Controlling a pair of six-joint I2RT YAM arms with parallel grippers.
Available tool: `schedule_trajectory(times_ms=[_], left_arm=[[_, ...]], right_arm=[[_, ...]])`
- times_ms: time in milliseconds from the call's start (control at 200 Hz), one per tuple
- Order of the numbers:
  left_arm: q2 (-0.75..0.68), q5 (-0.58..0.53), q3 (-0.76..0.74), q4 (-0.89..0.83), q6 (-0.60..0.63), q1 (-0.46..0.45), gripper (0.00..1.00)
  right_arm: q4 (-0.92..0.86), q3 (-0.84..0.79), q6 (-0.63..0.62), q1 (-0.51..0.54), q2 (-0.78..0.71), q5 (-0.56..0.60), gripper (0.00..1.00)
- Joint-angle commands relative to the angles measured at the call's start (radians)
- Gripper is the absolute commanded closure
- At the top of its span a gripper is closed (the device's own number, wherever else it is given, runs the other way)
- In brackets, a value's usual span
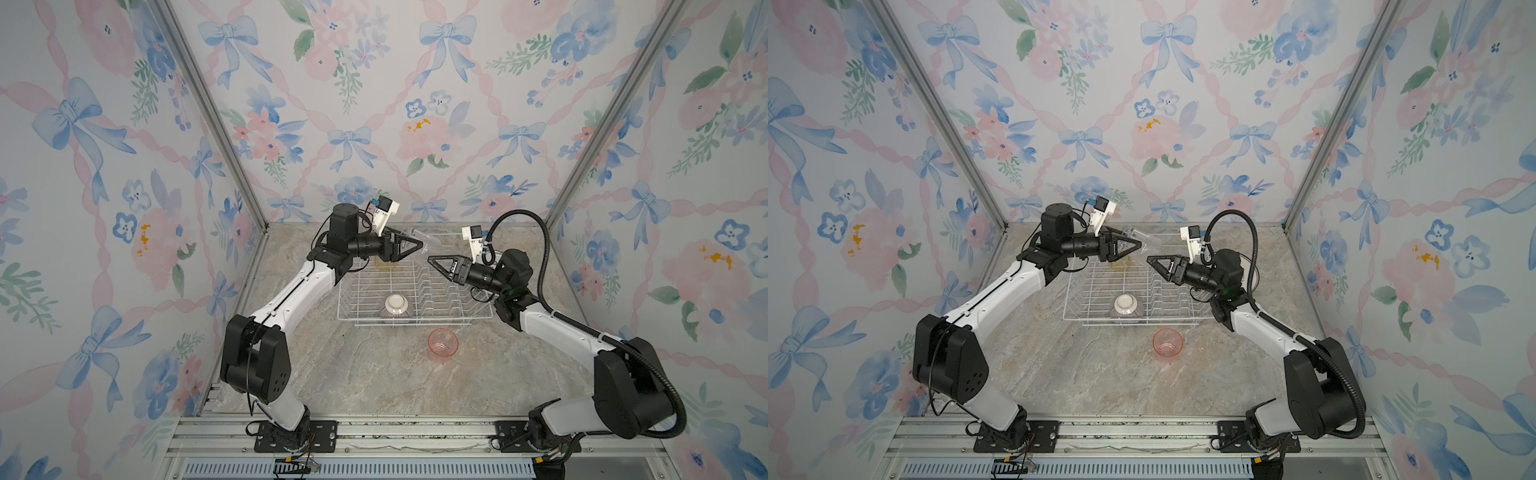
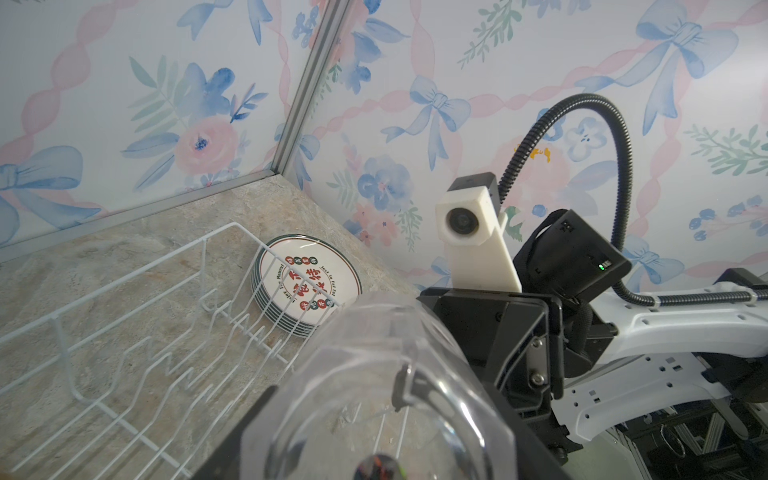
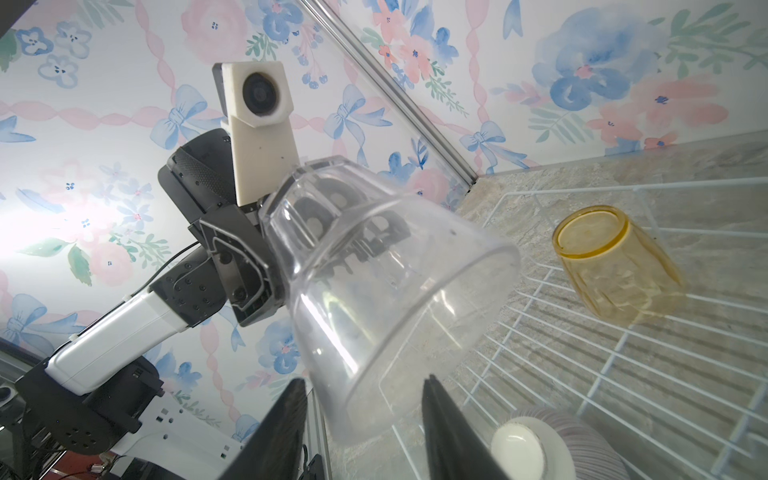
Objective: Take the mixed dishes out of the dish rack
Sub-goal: 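Grasp the clear glass with the right gripper beside the left gripper, then open the left gripper and pull the clear glass away with the right gripper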
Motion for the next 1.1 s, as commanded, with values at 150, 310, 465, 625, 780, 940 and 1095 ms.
schedule_trajectory(times_ms=[150,310,465,625,780,940,1095], left_arm=[[0.035,0.042,0.008,0.096,-0.042,-0.018,0.49],[0.057,0.056,0.012,0.130,-0.065,-0.029,0.48],[0.061,0.054,0.018,0.133,-0.068,-0.032,0.49],[0.056,0.052,0.012,0.134,-0.068,-0.032,0.32],[0.043,0.019,-0.002,0.130,-0.064,-0.029,0.02],[-0.004,-0.053,-0.030,0.126,-0.046,-0.015,0.02],[-0.092,-0.237,-0.086,0.072,0.024,-0.004,0.02]], right_arm=[[0.136,0.061,0.034,0.019,0.021,-0.055,0.60],[0.085,0.088,-0.014,0.032,0.017,-0.047,0.69],[0.063,0.106,-0.021,0.036,0.013,-0.043,0.90],[-0.006,0.110,-0.081,0.042,-0.022,-0.026,1.00],[-0.140,0.137,-0.168,0.048,-0.066,0.021,1.00],[-0.485,0.206,-0.389,0.051,-0.132,0.106,1.00],[-0.850,0.307,-0.583,0.054,-0.174,0.196,1.00]])
